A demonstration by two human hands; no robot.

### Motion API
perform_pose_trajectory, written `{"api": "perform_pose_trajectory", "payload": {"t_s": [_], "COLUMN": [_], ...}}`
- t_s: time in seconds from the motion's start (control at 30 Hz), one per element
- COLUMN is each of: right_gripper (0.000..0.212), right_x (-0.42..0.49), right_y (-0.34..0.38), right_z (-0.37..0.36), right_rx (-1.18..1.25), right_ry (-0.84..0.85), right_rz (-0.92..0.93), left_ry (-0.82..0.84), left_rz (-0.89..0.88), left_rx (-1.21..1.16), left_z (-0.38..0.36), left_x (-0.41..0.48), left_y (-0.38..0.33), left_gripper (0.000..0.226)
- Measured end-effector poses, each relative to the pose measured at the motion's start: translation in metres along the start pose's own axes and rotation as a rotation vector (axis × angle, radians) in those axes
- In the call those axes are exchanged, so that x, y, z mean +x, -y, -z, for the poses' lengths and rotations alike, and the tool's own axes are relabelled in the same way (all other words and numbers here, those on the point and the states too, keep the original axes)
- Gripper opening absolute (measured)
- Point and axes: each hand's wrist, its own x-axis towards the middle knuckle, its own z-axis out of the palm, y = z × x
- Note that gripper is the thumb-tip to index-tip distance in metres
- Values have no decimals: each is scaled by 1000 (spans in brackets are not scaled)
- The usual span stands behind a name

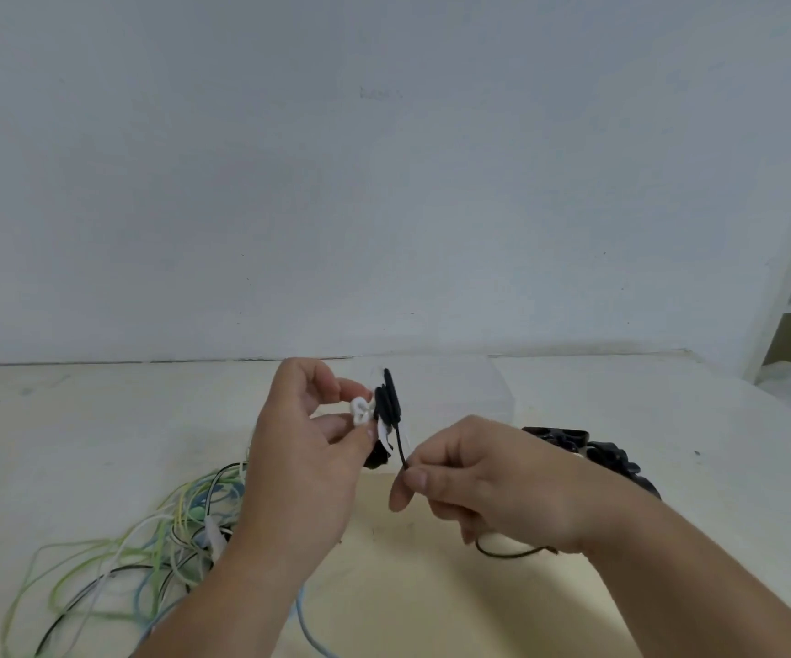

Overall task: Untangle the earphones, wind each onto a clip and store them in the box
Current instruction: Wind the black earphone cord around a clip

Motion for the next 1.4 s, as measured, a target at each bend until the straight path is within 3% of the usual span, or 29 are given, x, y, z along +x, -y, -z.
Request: {"api": "perform_pose_trajectory", "payload": {"t_s": [0.17,0.27,0.4,0.6,0.77,0.93,1.07,1.27,1.4], "right_gripper": [27,25,28,25,27,31,37,32,26], "right_x": [-8,-9,-9,-4,-2,1,3,2,-2], "right_y": [10,13,14,7,3,-1,-4,-3,2], "right_z": [5,7,10,13,15,13,9,1,0], "right_rx": [37,76,-65,-95,-23,-45,-134,-33,-16], "right_ry": [-49,-174,-337,-601,-641,-577,-354,-38,48], "right_rz": [101,137,155,76,5,-62,-86,-45,-14], "left_ry": [-27,11,128,281,334,298,216,20,-3], "left_rz": [-41,-123,-208,-209,-109,-10,3,-3,-18], "left_rx": [147,378,477,438,208,-54,-169,-83,31], "left_z": [0,-1,-4,-1,-1,-1,-2,-2,-3], "left_x": [1,-1,-6,-8,-7,-3,-4,1,1], "left_y": [5,7,6,0,-4,-5,-5,3,6], "left_gripper": [38,31,30,40,47,45,40,36,37]}}
